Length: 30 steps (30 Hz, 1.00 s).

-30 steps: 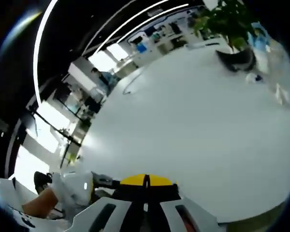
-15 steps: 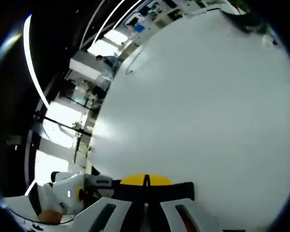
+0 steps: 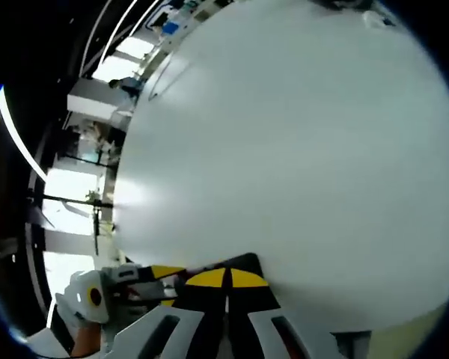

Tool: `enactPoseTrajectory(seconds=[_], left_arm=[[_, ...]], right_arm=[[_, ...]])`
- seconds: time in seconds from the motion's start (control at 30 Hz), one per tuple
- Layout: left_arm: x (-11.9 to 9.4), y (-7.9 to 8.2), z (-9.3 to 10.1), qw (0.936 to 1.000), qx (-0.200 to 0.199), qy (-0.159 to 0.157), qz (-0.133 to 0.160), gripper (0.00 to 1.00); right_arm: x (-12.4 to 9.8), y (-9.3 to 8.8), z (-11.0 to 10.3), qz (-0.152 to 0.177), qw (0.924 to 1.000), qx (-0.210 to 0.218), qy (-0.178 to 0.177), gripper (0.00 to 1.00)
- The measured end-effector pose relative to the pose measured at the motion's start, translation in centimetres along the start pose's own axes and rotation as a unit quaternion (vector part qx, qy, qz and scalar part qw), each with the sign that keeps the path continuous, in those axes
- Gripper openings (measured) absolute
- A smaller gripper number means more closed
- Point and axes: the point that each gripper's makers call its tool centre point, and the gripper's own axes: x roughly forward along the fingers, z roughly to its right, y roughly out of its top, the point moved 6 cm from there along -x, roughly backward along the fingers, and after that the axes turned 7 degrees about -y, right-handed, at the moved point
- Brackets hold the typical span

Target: Press the specified remote control buttons in sequence, fully releasing each button before pressing the next.

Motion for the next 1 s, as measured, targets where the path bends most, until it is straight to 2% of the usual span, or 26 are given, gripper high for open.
enactPoseTrajectory(seconds=[0.13,0.3,0.4,0.53,1.0], left_arm=[[0.0,-0.2,0.1,0.9997,0.003,0.002,0.022,0.24],[0.1,-0.1,0.0,0.9998,0.002,0.001,0.02,0.24],[0.1,-0.1,0.0,0.9997,0.002,0.002,0.022,0.24],[0.1,-0.1,0.0,0.9997,0.0,0.002,0.024,0.24],[0.2,-0.1,0.1,0.9995,-0.005,0.005,0.03,0.24]], right_arm=[[0.5,-0.2,0.2,-0.016,0.9998,-0.003,-0.007,0.0],[0.8,0.2,0.2,0.005,0.9999,-0.012,-0.008,0.0],[1.2,-0.2,0.4,-0.017,0.9993,-0.02,-0.028,0.0],[0.8,0.0,0.2,0.002,0.9988,-0.033,-0.035,0.0],[1.1,-0.2,0.4,-0.006,0.9981,-0.048,-0.039,0.0]])
